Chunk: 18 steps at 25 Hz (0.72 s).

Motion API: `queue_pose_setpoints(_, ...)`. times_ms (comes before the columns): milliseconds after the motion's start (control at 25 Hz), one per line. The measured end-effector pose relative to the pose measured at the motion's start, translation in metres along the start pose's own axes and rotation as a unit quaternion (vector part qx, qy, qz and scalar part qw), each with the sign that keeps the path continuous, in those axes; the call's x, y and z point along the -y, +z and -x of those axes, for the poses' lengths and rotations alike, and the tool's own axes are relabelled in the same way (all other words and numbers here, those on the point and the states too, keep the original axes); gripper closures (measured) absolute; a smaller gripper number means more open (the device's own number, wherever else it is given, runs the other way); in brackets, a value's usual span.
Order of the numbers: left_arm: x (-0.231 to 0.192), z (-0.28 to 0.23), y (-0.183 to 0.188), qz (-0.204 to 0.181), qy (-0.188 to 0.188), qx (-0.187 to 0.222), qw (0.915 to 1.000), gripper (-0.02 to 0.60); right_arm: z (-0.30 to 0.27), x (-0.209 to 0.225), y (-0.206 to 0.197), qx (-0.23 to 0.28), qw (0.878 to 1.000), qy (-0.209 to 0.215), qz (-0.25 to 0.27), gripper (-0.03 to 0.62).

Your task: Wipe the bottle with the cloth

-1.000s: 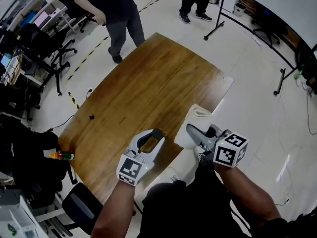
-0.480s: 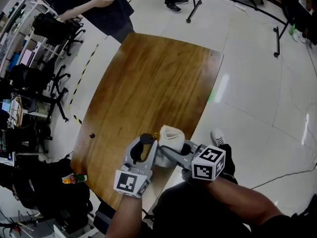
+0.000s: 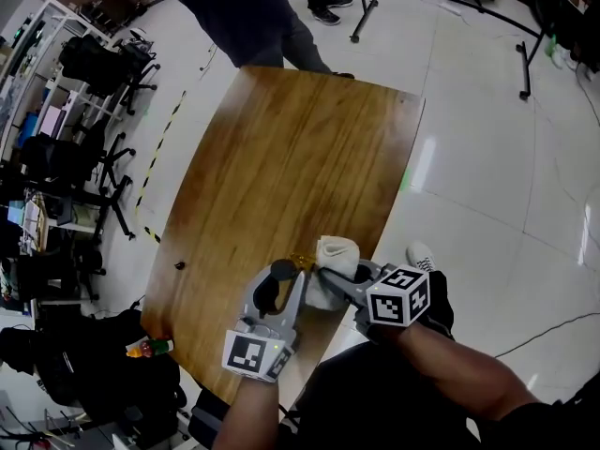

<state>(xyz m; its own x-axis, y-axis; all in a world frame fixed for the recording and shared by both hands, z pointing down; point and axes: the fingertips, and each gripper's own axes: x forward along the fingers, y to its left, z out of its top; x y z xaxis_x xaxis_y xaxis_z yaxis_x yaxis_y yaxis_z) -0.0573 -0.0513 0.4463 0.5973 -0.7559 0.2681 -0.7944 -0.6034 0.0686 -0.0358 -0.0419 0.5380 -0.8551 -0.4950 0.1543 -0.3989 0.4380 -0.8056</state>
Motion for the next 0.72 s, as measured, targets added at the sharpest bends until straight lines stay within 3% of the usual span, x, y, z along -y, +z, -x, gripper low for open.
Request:
queue_pose_setpoints(360, 0.005, -0.002, -0.003, 0.0, -0.002, 0.0, 1.0, 0.433, -0.005, 0.036, -0.021, -0.081, 0.991, -0.106, 0.009, 0.519)
queue_pose_setpoints(560, 0.008, -0.007, -0.003, -0.006, -0.001, -0.001, 1.0, 0.433, -0.005, 0.058, -0.027, -0.134, 0.976, -0.169, 0.022, 0.519)
queue_pose_setpoints(720, 0.003, -0.005, -0.003, 0.007, 0.002, 0.007, 0.9999, 0.433, -0.007, 0.062, -0.029, -0.178, 0.964, -0.193, 0.044, 0.519)
